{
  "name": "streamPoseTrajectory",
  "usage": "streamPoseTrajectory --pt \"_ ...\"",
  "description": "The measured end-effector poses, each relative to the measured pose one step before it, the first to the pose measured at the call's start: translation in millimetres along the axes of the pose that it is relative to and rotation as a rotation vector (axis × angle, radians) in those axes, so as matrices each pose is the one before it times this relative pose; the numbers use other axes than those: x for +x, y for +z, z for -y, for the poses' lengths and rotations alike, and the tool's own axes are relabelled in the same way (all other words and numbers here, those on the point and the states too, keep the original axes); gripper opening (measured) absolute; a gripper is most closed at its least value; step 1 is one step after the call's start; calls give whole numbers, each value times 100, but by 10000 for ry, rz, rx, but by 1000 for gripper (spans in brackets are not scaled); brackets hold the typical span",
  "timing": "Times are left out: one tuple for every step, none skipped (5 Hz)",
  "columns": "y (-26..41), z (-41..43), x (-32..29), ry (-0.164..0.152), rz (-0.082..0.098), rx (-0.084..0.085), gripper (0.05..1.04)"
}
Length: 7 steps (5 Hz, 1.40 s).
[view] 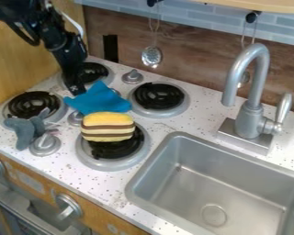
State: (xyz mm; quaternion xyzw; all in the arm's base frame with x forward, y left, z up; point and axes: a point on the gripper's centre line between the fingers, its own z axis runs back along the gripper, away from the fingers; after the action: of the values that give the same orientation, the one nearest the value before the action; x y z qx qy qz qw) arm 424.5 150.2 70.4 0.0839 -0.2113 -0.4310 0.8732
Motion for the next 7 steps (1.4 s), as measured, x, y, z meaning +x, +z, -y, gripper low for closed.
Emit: streamPoseTrajectory --pt "-1282 473 475 367 287 -948 1001" --pt "-61 75 9 54 17 -46 1001" --pt "0 0 0 0 0 0 1001" --pt "0 0 0 15 0 0 1001" --pt "-770 -884 62 277 73 207 1001" --pt "-1601 -180 590 450 508 -108 1001" --pt "-1192 5 100 -97 -44 -15 1001"
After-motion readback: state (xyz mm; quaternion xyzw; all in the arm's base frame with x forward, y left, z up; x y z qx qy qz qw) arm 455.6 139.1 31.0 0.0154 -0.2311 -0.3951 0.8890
